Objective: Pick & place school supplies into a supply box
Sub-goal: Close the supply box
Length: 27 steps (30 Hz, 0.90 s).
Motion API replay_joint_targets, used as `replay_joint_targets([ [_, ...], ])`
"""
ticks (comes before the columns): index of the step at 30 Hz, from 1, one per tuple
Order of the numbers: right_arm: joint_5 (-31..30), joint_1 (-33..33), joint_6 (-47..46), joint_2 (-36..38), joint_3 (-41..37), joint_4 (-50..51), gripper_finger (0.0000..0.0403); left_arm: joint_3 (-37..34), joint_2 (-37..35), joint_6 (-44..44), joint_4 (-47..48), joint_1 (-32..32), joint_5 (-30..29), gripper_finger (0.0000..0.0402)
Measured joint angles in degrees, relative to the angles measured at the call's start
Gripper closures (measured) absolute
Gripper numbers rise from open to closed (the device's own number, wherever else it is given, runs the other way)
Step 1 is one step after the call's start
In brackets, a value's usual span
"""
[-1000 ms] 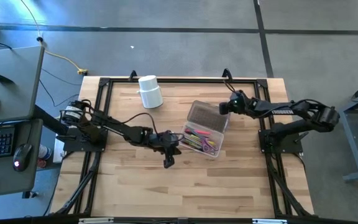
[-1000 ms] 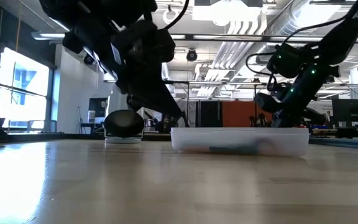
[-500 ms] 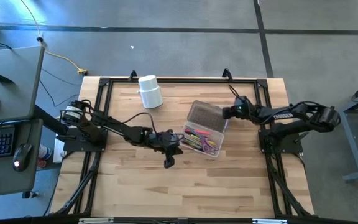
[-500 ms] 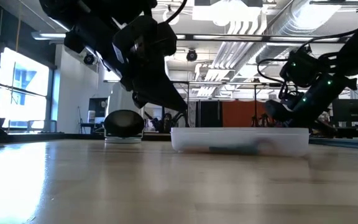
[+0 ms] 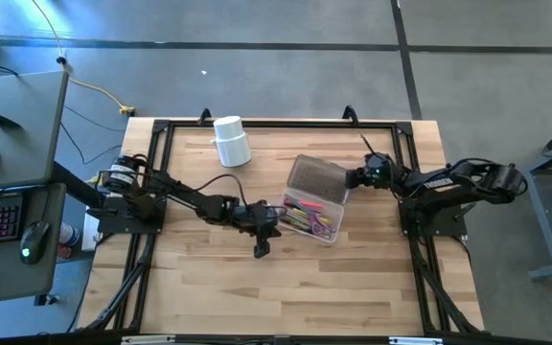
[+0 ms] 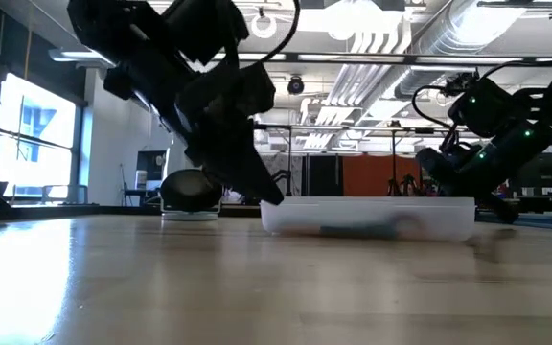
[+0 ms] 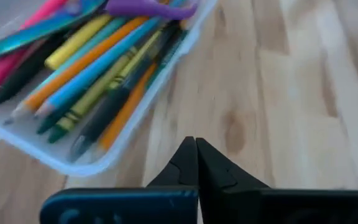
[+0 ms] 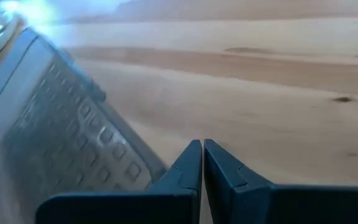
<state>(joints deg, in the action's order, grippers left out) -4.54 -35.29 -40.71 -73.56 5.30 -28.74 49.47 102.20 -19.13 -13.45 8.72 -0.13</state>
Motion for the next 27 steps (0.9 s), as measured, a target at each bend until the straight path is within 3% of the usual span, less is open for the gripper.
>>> replay_joint_targets([
  [5,4.5,0.1,2.5,0.0,-0.4,-2.6,0.0403,0.0,1.2,0.7,0.5,-2.3,1.1,0.039],
  [12,4.1,0.1,5.1,0.0,-0.4,-8.4,0.0403,0.0,2.2,-0.8,0.4,-5.1,3.9,0.0376],
  [21,16.4,0.2,6.7,0.0,-0.4,-15.0,0.0403,0.0,2.1,-0.6,0.8,-5.0,4.0,0.0388],
  [27,18.9,4.7,9.7,0.0,-0.4,-18.3,0.0403,0.0,2.1,-0.6,1.0,-5.1,3.3,0.0369],
])
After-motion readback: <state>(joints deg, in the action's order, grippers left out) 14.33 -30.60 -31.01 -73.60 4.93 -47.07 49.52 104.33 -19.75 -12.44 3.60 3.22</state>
